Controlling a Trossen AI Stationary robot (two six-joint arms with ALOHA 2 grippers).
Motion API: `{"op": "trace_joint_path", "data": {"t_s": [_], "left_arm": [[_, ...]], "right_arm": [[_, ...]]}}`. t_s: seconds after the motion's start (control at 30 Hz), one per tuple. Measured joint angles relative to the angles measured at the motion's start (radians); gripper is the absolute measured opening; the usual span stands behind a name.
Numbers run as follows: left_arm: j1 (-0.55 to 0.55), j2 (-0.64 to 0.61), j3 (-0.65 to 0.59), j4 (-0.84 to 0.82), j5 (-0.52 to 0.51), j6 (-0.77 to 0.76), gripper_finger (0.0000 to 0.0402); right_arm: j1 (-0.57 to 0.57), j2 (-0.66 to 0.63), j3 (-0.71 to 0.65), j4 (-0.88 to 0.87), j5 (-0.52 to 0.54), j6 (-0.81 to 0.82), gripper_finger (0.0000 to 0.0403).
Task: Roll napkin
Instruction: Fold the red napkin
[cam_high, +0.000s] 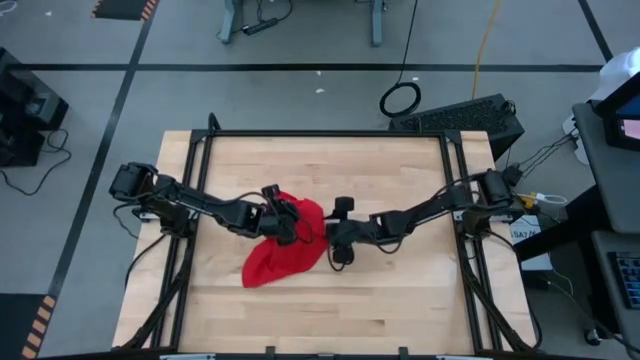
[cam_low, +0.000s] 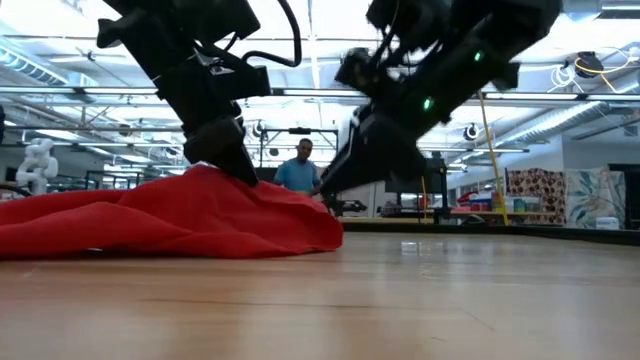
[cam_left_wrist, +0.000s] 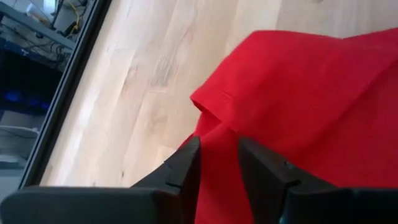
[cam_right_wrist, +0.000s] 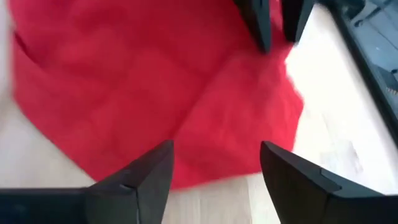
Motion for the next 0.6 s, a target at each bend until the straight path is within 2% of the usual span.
{"op": "trace_joint_path", "data": {"t_s": [0.13,0.2,0.43,0.53,0.6], "left_arm": [[0.018,0.000,0.000,0.002,-0.001,-0.010,0.0109],[0.022,0.000,0.000,0.005,-0.003,-0.010,0.0109],[0.022,0.000,0.000,0.019,-0.002,-0.018,0.0109],[0.022,0.000,0.000,0.019,0.006,-0.040,0.0109],[0.020,0.000,0.000,0.018,0.013,-0.057,0.0109]], "right_arm": [[0.002,-0.008,0.000,0.042,-0.069,0.066,0.0235],[0.002,0.018,0.000,0.085,-0.071,0.104,0.0235],[0.007,0.118,0.000,0.116,0.037,0.161,0.0228],[0.006,0.156,0.000,0.143,0.045,0.169,0.0213],[0.006,0.173,0.000,0.160,0.093,0.174,0.0195]]}}
